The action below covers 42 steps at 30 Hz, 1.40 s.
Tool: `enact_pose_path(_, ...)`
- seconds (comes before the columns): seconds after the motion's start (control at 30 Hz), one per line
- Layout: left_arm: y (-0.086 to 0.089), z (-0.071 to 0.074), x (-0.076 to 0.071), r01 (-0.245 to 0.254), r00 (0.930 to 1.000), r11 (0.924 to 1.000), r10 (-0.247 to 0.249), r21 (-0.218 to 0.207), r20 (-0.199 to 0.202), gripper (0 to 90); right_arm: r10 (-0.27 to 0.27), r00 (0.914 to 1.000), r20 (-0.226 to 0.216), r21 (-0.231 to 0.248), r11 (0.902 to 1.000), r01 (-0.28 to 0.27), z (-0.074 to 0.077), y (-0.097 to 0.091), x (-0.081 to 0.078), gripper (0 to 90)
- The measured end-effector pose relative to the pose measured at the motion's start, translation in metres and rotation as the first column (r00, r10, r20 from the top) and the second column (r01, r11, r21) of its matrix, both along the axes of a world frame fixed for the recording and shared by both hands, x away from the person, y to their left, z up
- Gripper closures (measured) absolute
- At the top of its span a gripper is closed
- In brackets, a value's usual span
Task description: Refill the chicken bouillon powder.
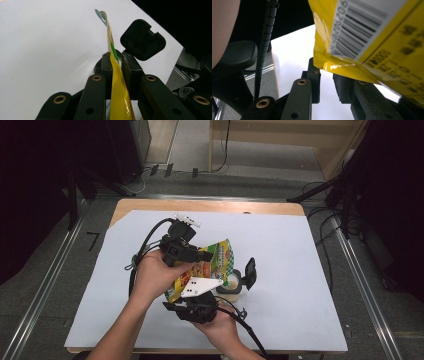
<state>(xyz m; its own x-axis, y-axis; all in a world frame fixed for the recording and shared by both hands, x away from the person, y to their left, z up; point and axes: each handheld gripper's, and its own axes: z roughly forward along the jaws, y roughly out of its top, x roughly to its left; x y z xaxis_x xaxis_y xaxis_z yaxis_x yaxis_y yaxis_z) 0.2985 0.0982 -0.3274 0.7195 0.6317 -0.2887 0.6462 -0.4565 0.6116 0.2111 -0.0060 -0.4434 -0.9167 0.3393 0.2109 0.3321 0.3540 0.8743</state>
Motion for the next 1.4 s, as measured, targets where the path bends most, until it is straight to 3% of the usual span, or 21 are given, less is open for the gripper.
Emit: enact_pose_path(1.4,0.0011,0.0011,0.0007,-0.016,0.9998,0.9997,0.015,-0.017,-0.015,80.6,-0.004,0.9999,0.01,0.019,0.9998,0.004,0.0026,-0.0024,-0.0016,80.1)
